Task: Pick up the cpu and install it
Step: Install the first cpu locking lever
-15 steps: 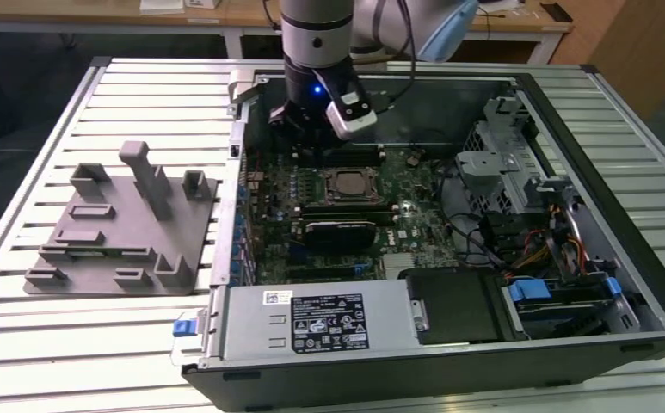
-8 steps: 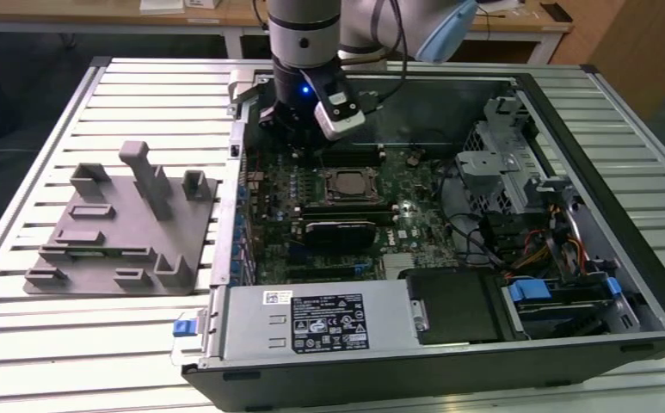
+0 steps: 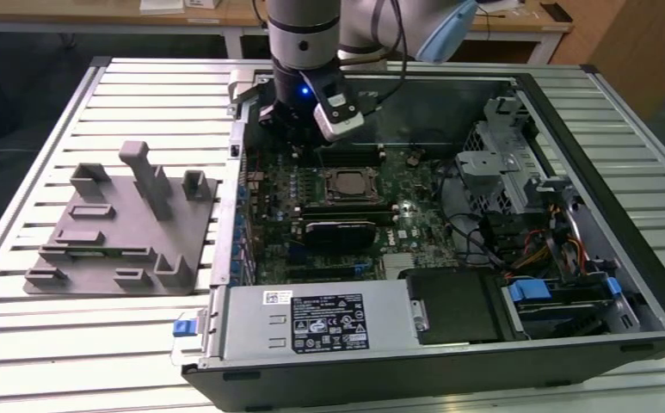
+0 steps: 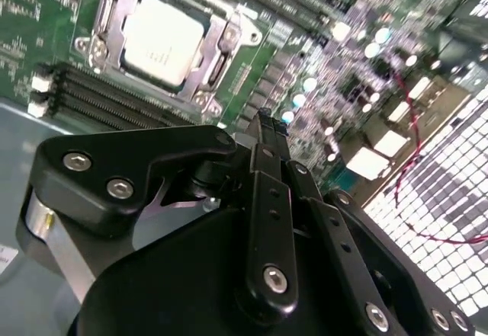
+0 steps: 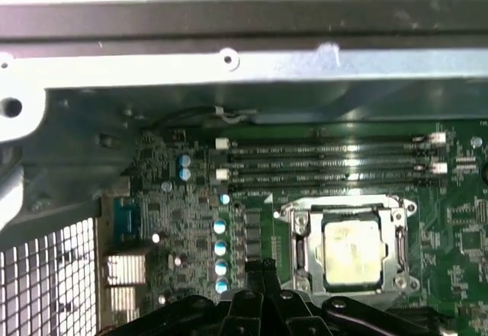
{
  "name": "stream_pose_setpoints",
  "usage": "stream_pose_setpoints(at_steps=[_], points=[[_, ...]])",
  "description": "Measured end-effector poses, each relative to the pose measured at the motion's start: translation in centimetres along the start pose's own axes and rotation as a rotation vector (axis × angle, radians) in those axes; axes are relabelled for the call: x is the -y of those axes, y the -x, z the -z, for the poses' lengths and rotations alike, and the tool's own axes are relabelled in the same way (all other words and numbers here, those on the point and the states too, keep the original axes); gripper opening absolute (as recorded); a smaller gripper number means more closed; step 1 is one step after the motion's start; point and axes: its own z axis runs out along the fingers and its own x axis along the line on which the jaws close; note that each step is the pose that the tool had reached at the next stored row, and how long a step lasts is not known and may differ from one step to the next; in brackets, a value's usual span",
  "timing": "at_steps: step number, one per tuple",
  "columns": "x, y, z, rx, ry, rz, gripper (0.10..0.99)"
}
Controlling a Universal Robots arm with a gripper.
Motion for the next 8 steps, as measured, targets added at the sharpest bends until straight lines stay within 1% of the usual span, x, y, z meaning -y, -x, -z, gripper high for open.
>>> stream_pose_setpoints(at_steps=[2, 4, 6, 8], points=[[0.0, -0.09, -0.05, -0.0015, 0.03, -0.001, 0.106], [0.02, -0.22, -0.09, -0.0027, 0.057, -0.001, 0.106], [0.03, -0.44, -0.16, -0.0037, 0.082, -0.002, 0.106], [0.05, -0.63, -0.23, -0.0047, 0.104, -0.003, 0.106]])
